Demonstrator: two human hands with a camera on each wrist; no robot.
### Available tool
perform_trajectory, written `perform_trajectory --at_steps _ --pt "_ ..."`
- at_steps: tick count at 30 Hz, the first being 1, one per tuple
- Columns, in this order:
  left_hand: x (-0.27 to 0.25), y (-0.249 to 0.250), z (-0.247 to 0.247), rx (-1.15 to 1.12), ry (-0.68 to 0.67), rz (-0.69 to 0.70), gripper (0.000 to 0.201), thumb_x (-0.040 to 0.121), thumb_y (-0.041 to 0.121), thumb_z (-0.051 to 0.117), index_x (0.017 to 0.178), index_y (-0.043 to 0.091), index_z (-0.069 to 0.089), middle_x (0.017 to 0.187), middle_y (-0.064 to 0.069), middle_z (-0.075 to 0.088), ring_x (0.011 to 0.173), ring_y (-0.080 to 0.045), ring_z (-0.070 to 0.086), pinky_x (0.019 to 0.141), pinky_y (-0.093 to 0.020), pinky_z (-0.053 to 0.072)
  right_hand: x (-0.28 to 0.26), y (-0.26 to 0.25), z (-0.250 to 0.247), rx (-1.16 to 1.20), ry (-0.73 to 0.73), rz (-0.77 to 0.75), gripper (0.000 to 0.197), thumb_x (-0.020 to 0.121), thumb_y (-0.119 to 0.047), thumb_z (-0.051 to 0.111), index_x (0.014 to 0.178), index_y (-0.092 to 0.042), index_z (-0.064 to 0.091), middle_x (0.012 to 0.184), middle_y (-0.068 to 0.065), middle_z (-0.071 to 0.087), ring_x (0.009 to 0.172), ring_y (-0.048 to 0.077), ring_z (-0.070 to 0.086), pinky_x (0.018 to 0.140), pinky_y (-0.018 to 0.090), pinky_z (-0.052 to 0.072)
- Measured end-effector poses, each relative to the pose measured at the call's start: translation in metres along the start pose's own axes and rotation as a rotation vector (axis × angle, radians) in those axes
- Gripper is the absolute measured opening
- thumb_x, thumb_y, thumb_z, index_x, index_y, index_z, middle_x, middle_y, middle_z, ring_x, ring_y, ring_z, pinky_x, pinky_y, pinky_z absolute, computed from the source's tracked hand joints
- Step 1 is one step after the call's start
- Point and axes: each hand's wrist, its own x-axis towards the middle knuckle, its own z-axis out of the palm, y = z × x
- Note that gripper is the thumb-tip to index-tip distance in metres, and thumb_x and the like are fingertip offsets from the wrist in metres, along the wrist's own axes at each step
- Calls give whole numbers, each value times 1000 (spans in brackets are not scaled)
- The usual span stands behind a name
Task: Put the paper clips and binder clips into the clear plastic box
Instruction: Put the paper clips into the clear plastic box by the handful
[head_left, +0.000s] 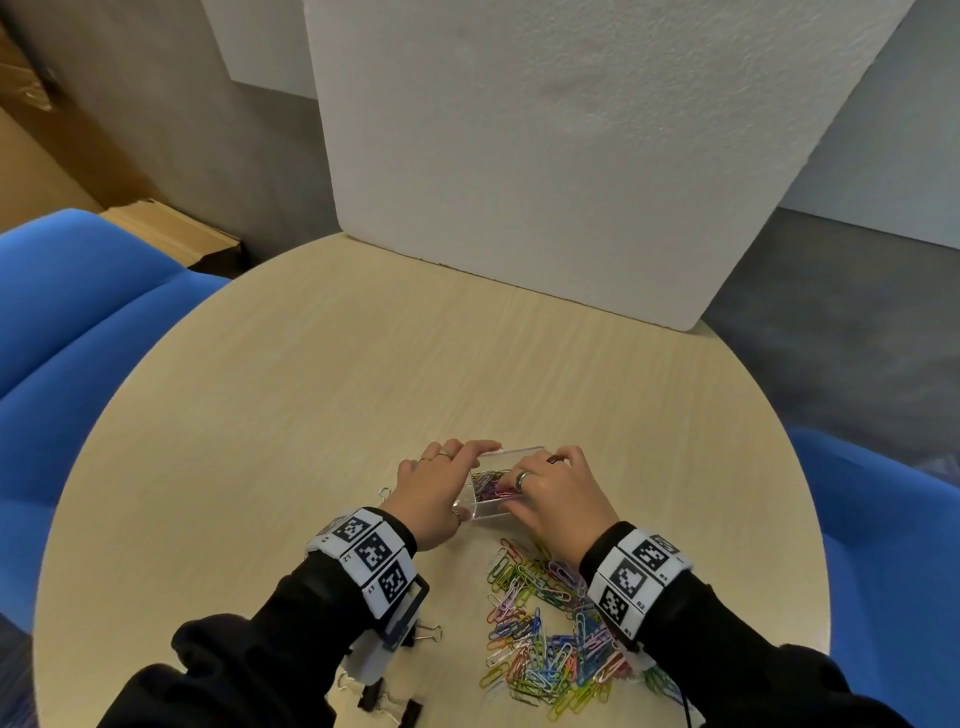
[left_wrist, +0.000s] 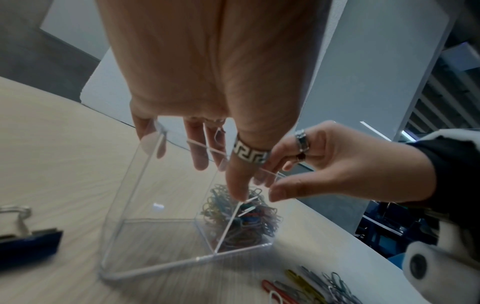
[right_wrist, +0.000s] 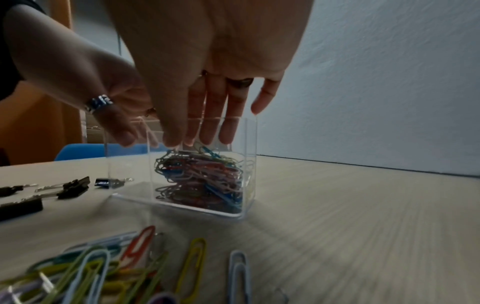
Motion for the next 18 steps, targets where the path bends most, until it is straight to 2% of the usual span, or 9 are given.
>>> perform_trajectory --at_steps 2,4,6,8,10,12,15,18 --pt "0 0 0 4 0 -1 77 85 12 62 142 39 18 136 6 40 127 -17 34 102 -38 27 1 -3 4 -56 23 36 22 70 -40 73 88 -28 70 85 -11 70 75 11 65 78 31 23" --pt "0 0 0 3 2 -3 77 85 12 61 142 39 17 136 6 40 127 -17 34 103 -39 27 2 -9 9 -77 -9 52 30 67 -43 73 93 -29 68 86 -12 70 76 11 65 78 33 26" --pt "1 -1 0 23 8 -3 77 85 11 61 142 39 18 135 7 41 126 -16 34 103 -38 26 1 -13 8 -74 -49 46 30 77 -40 66 103 -27 65 98 -9 69 87 15 65 84 38 32" --pt "3 -2 0 84 12 -5 76 84 13 61 141 39 18 133 7 41 124 -16 34 101 -37 26 1 -11 4 -33 -120 40 31 90 -34 51 118 -24 59 118 -5 61 105 18 57 93 41 27" --pt "5 -1 1 123 15 -18 76 85 14 61 142 38 17 133 6 41 123 -17 34 100 -38 27 -2 -5 -2 38 -150 34 33 94 -32 43 125 -26 54 130 -7 52 118 15 46 98 38 18" --pt "8 -1 2 126 25 -32 76 85 15 61 142 37 16 133 6 41 123 -19 34 99 -38 28 -7 0 -10 160 -132 42 34 93 -33 47 127 -30 52 134 -11 48 124 8 39 100 33 17" --pt "11 0 0 119 21 -36 77 85 18 62 143 37 15 134 4 41 125 -19 34 102 -40 27 -21 9 -22 378 -17 170 34 89 -37 54 123 -34 53 127 -16 50 118 0 39 99 25 20" --pt "6 2 -4 121 -1 -33 81 83 27 64 145 38 12 146 3 28 136 -20 23 112 -49 16 -39 20 -35 513 114 289 26 89 -33 55 115 -31 58 113 -16 54 105 -3 45 94 16 32"
